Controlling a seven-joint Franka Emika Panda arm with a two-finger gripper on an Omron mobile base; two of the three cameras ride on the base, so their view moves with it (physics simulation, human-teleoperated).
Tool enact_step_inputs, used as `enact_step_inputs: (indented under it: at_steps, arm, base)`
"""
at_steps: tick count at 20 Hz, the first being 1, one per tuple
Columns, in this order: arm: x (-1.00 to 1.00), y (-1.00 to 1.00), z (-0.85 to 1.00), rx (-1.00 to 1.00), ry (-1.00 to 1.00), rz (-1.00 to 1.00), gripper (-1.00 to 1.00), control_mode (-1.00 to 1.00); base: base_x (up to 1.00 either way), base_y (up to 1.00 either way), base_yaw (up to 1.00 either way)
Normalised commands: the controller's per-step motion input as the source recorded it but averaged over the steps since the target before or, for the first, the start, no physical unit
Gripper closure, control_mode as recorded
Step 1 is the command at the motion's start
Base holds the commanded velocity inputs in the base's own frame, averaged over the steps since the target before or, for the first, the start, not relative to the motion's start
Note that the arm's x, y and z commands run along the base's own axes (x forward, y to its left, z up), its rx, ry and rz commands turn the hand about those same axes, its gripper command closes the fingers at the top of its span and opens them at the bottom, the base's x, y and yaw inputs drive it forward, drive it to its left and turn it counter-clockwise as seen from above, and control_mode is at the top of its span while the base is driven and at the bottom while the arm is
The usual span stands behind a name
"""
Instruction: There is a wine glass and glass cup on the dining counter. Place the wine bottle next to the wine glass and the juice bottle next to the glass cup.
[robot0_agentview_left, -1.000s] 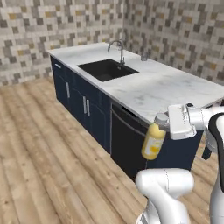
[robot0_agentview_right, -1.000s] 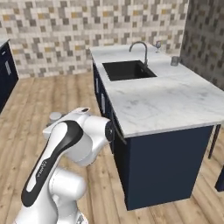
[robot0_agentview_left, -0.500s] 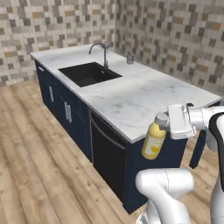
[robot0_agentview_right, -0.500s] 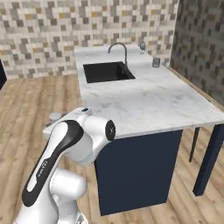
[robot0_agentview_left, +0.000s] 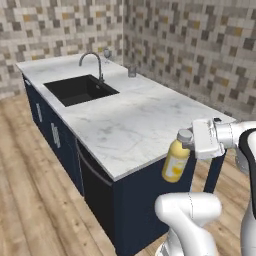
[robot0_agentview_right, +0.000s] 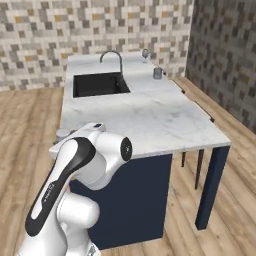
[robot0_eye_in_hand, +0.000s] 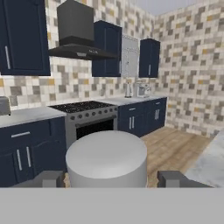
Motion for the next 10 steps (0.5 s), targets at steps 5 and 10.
enact_step_inputs:
  at_steps: [5,10]
  arm:
    - [0.00,0.00,0.00,0.00,0.00,0.00,1.00,1.00]
    - [0.00,0.00,0.00,0.00,0.00,0.00,1.00,1.00]
  base:
    - [0.25,-0.64,0.07]
    - [0.25,-0.65,0.06]
